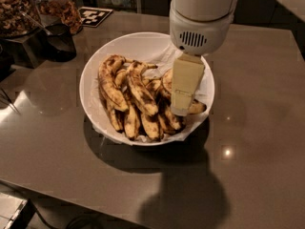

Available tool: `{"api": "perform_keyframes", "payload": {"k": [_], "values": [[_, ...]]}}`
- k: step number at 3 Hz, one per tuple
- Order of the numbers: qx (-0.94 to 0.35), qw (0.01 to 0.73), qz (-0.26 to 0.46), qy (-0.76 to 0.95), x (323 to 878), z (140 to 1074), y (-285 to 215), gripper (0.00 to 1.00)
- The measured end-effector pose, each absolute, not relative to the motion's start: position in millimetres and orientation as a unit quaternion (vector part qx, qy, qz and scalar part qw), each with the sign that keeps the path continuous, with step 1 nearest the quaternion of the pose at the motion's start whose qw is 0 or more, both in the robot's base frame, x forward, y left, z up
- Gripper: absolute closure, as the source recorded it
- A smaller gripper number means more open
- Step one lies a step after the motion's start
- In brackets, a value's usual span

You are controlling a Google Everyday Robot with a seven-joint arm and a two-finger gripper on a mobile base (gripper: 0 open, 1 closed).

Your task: Pick banana from white bowl

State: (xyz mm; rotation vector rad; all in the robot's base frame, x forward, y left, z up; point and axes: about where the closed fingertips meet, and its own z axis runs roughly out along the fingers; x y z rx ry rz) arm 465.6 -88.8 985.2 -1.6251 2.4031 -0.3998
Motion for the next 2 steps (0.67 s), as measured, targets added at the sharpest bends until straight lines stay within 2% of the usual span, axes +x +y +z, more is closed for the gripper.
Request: {"api": "perform_keyframes", "payload": {"k": [2], "values": [[-0.559, 0.093, -0.123, 0.815, 468.5, 976.6, -81.4, 0.00]]}}
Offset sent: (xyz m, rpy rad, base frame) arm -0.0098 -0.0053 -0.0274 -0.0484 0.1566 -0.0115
